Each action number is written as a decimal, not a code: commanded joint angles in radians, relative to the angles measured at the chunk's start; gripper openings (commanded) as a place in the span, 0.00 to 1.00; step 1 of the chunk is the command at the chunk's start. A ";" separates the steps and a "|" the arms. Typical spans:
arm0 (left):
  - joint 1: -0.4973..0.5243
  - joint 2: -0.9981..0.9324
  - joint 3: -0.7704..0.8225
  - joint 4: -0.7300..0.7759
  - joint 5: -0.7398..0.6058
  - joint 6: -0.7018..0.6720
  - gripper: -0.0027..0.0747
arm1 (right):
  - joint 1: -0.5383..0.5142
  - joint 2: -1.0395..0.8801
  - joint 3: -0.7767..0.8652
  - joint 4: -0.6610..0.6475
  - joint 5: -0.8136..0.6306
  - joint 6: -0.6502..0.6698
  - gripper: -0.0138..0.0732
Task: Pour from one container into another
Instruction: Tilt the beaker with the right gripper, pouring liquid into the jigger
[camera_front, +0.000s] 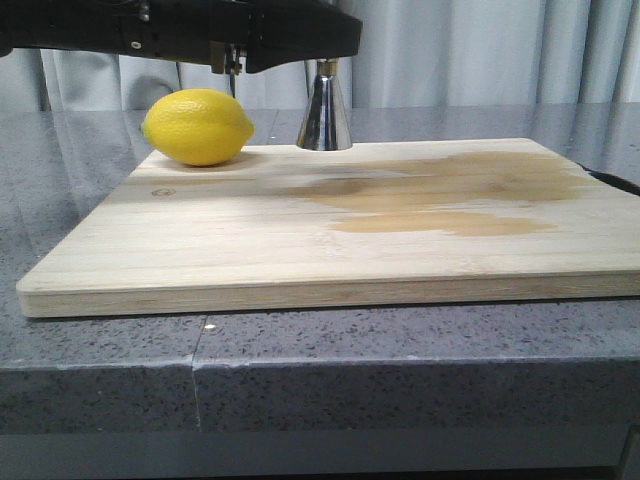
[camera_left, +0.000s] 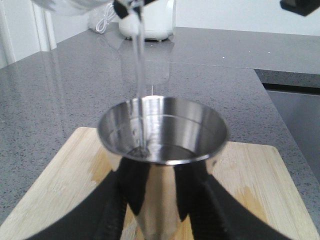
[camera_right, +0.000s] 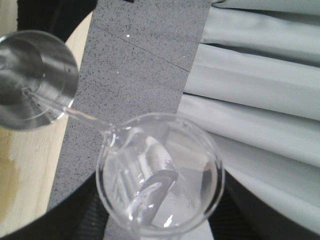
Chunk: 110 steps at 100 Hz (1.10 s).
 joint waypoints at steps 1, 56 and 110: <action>-0.001 -0.060 -0.032 -0.076 0.058 -0.007 0.30 | 0.004 -0.042 -0.035 -0.031 -0.068 -0.021 0.55; -0.001 -0.060 -0.032 -0.076 0.058 -0.007 0.30 | 0.010 -0.042 -0.035 -0.032 -0.070 -0.061 0.55; -0.001 -0.060 -0.032 -0.076 0.058 -0.007 0.30 | 0.010 -0.042 -0.035 0.045 -0.062 -0.001 0.55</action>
